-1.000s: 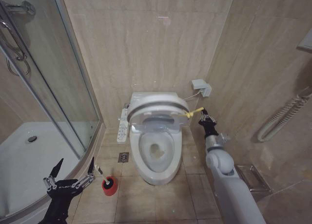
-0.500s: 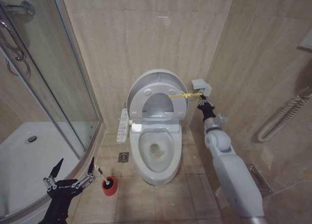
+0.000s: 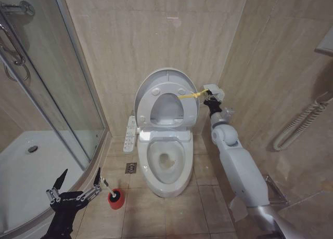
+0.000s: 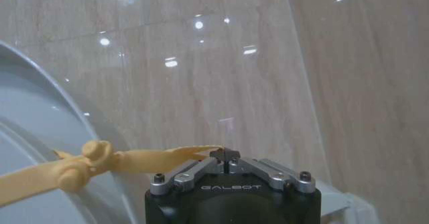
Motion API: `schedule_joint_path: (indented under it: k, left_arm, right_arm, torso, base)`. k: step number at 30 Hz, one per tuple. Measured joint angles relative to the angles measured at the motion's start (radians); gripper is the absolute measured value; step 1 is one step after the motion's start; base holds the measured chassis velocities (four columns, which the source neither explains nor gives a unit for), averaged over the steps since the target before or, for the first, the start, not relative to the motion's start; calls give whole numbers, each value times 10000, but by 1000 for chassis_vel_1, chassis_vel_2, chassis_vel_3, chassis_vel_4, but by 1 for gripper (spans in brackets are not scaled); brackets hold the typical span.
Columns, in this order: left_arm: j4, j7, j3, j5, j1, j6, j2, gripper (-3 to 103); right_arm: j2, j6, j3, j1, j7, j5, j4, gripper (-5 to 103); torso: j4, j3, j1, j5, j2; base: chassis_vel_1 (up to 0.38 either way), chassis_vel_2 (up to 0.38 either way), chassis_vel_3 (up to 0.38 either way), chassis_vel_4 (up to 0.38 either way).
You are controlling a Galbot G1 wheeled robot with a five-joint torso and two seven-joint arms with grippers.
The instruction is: Open the toilet lid, clean the toilet bowl with a toilet brush, close the toilet lid, and flush.
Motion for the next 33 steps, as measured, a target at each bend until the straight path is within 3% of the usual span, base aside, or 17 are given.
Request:
schedule_joint_path:
  k: [33]
  left_arm:
    - [0,0,0,0,0,0,0,100]
  right_arm:
    - [388,185,-1069,3064,-83,-266,-3221,0]
  torso:
    - [0,-2,-2,-1,2]
  base:
    - [0,0,0,0]
